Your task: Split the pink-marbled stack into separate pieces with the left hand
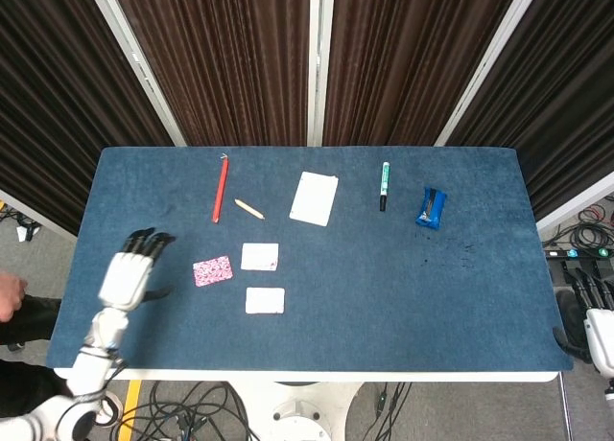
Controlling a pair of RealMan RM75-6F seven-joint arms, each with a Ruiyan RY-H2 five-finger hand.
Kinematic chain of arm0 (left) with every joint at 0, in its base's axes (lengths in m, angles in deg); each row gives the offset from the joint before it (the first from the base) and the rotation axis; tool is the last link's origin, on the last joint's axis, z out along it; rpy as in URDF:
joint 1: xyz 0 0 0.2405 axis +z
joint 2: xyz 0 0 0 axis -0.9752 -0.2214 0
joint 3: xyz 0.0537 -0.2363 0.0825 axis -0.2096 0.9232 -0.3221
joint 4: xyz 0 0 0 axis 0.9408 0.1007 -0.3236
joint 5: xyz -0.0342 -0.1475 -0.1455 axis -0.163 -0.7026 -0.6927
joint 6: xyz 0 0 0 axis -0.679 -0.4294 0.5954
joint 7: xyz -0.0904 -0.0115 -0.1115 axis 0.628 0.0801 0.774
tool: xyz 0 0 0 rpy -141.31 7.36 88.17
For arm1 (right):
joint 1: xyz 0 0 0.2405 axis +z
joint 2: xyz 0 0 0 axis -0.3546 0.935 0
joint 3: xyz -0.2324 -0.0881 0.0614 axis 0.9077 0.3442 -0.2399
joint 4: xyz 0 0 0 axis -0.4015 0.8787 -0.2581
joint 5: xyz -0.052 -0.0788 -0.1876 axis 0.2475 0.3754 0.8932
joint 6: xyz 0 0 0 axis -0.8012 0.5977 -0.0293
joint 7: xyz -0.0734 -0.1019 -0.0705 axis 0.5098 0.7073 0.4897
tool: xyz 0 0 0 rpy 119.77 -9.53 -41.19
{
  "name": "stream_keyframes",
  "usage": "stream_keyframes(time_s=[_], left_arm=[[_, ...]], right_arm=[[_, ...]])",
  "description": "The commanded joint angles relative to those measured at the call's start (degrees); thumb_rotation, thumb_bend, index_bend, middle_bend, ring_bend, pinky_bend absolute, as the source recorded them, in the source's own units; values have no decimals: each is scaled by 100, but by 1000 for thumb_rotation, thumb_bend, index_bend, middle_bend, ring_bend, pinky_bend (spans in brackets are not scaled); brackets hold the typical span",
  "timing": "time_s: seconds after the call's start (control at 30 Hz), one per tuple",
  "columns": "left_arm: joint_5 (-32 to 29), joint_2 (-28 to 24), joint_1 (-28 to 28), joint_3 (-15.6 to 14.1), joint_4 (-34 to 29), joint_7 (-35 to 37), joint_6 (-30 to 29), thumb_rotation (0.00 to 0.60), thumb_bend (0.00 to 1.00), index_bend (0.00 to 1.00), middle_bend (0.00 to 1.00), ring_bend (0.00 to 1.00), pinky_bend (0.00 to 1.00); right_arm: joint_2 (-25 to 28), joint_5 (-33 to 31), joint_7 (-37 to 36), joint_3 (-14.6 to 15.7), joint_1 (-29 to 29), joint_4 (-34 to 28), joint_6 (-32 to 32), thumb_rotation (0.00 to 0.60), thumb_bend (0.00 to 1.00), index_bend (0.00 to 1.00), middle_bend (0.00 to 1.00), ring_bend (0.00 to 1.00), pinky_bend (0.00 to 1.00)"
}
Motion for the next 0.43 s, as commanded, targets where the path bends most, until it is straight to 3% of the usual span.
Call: stream_keyframes(time_s=[0.03,0.43], left_arm=[[-120,-455,670,-275,-516,-421,-677,600,89,208,193,93,136],[212,-915,1579,-642,-590,-693,-1547,600,90,208,196,93,136]], right_arm=[[6,41,73,0,3,-90,44,600,222,19,0,0,0],[-112,109,349,57,67,-178,-19,600,222,14,0,0,0]])
